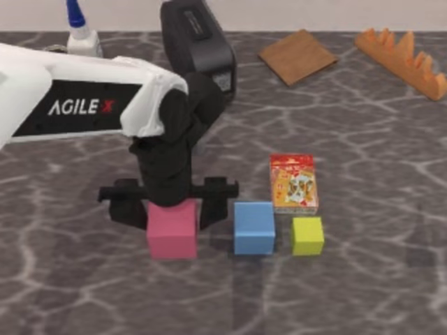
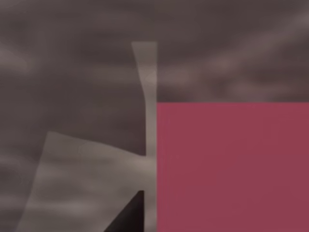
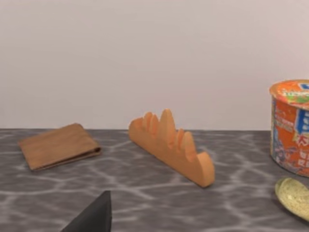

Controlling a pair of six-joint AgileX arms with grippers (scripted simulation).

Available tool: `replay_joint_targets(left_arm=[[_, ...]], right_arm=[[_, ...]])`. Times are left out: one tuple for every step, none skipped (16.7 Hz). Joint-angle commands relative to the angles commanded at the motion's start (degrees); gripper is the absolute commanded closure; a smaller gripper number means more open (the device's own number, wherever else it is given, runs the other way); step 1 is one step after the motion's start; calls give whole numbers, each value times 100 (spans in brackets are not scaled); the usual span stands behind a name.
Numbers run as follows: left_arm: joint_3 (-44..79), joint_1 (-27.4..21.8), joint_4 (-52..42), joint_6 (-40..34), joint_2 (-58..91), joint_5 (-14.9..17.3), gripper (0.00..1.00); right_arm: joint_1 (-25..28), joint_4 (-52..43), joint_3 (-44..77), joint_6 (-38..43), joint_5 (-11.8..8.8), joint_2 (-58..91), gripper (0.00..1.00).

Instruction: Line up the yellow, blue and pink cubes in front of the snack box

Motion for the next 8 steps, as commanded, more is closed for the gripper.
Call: replay_joint_targets(left_arm=[[0, 0, 0, 0, 0, 0, 0], [0, 0, 0, 0, 0, 0, 0], [0, 0, 0, 0, 0, 0, 0], [0, 0, 0, 0, 0, 0, 0], [0, 0, 0, 0, 0, 0, 0], [0, 0, 0, 0, 0, 0, 0], [0, 0, 0, 0, 0, 0, 0], [0, 0, 0, 0, 0, 0, 0]], right_arm=[[0, 0, 0, 0, 0, 0, 0], [0, 0, 0, 0, 0, 0, 0], [0, 0, 0, 0, 0, 0, 0], [0, 0, 0, 0, 0, 0, 0], [0, 0, 0, 0, 0, 0, 0], [0, 0, 0, 0, 0, 0, 0], [0, 0, 0, 0, 0, 0, 0], [0, 0, 0, 0, 0, 0, 0]])
